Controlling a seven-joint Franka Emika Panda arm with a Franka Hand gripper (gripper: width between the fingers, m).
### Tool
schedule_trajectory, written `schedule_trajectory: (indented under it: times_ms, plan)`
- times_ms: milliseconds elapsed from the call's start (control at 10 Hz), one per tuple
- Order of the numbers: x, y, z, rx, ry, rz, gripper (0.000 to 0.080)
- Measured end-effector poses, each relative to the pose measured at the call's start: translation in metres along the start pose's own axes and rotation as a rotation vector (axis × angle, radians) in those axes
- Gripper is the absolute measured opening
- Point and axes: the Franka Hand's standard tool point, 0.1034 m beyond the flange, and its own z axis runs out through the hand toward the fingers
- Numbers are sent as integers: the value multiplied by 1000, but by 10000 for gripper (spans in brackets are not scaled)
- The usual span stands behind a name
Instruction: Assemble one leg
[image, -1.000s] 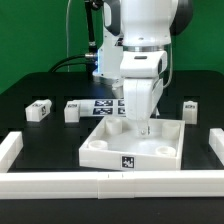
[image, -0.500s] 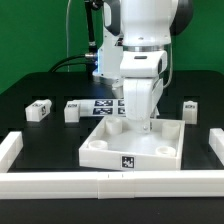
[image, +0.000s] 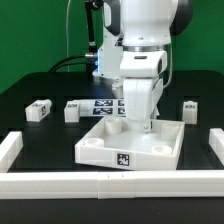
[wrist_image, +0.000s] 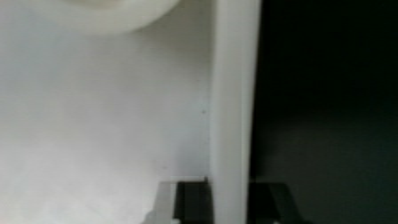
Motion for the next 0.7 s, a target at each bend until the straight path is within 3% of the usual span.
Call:
schedule_trajectory:
  times_ms: [300, 400, 700]
  plan:
    - [1, 1, 0, 7, -6, -29, 58]
    - [7, 7, 0, 23, -23, -81, 58]
    - [40, 22, 2, 37, -41, -188, 58]
